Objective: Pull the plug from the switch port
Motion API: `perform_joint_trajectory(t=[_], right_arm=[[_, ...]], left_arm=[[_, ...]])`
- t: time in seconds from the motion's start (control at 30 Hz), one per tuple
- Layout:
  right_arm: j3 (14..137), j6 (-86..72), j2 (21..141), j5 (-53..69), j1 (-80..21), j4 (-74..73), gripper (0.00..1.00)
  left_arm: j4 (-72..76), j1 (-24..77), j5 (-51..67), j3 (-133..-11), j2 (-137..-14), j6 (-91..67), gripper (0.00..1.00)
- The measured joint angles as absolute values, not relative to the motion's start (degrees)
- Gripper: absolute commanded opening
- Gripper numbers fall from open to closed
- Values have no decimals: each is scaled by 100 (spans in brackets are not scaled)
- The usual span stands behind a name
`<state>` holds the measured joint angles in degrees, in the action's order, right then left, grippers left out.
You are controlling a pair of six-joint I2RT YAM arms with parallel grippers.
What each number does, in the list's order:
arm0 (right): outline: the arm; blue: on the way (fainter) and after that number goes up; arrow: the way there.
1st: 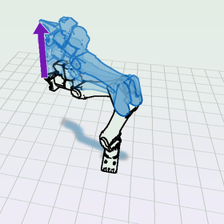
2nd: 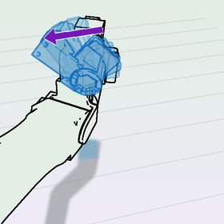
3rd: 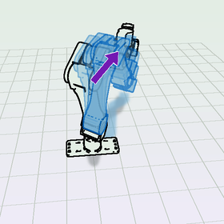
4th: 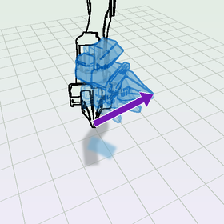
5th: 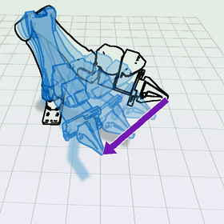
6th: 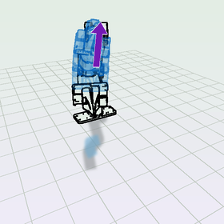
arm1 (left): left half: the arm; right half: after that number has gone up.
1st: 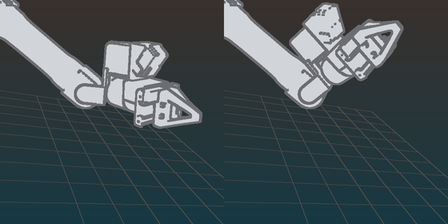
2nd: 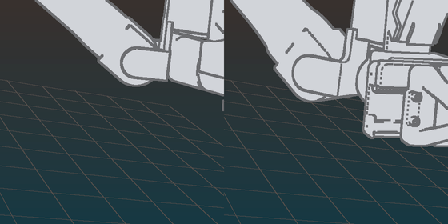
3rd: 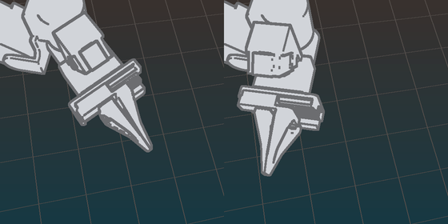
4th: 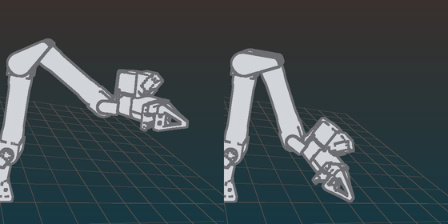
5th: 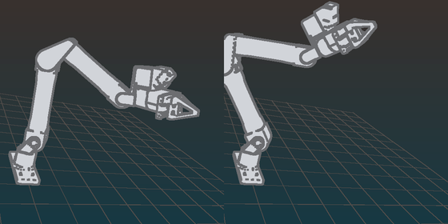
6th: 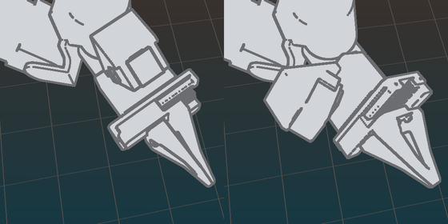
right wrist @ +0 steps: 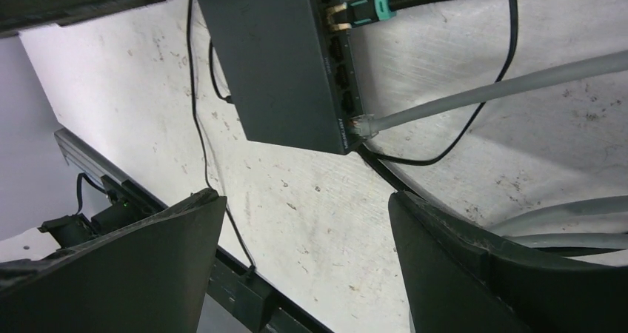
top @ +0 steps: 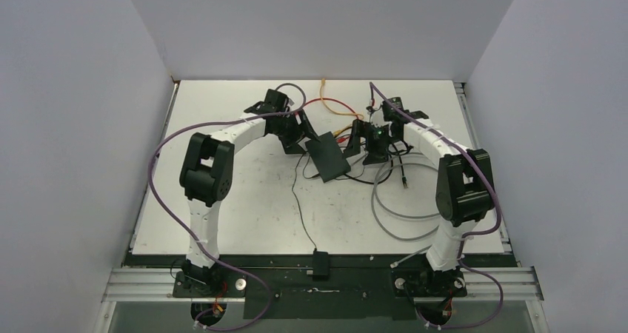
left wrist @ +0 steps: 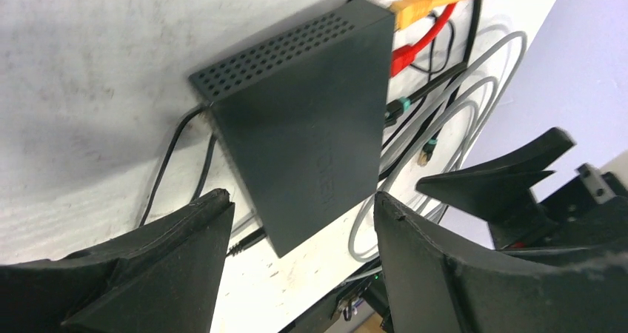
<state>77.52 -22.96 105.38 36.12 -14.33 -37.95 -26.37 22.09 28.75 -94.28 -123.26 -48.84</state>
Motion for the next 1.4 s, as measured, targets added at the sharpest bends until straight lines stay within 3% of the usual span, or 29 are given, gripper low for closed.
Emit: perform_joint_trajectory(t=[0.27, 0.7, 1.4], right_arm=[[8197, -2270, 10562, 3942, -1433, -3618, 83], [8322, -2320, 11504, 4141, -1605, -3111, 71], [8442, -2324, 11806, 3041, -2117, -2886, 76]], left_arm=[[-2414, 2206, 2923, -8748, -12066, -5004, 64], [-1509, 2209, 3181, -8123, -12066, -5570, 58], [-1173, 2206, 3295, -8119, -12073, -5787, 54]])
